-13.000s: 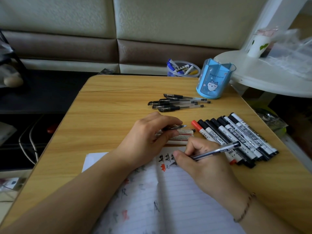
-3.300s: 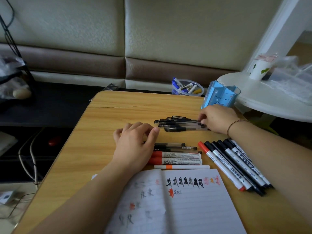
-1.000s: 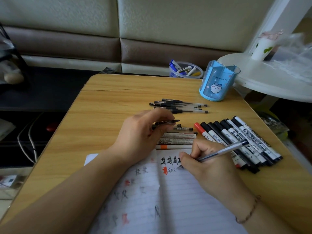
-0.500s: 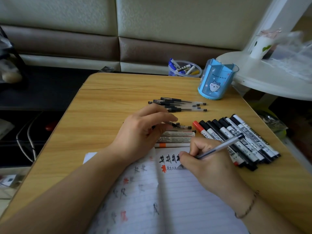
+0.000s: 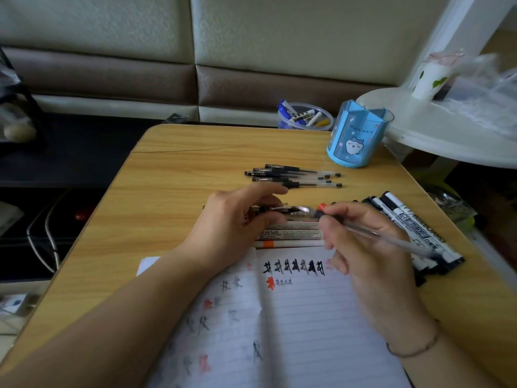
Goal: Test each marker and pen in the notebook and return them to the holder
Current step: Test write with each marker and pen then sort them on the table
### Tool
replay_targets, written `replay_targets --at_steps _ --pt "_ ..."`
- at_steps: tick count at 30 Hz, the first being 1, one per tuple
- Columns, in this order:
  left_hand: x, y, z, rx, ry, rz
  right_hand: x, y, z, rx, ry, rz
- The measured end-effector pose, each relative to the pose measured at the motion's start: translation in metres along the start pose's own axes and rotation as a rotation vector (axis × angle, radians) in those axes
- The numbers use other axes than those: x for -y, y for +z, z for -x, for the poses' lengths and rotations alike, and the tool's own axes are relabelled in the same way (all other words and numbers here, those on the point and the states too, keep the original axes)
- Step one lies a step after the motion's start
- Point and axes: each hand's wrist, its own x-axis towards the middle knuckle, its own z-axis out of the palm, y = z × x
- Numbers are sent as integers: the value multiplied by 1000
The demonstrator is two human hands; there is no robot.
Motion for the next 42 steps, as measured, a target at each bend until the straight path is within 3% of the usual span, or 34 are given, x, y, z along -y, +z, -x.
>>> replay_targets --at_steps 6,15,22,26,33,38,40,42 --pt "0 -1 0 -27 -58 48 -4 -1 -3 -10 67 -188" --pt "-6 1 0 -4 12 75 -2 0 -2 -20 95 -122" --pt "-14 4 0 109 172 -11 0 4 1 -36 70 -98" --pt "-16 7 1 87 225 -22 1 5 2 -52 22 -59" --pt "-18 7 2 28 172 20 1 5 2 -75 -11 -4" --pt "-22 7 0 99 195 -13 1 4 -1 -47 40 -9" --pt "-17 6 -3 104 154 -36 2 3 -4 -4 50 14" --pt "-12 2 -6 0 37 -50 5 1 -6 -24 50 12"
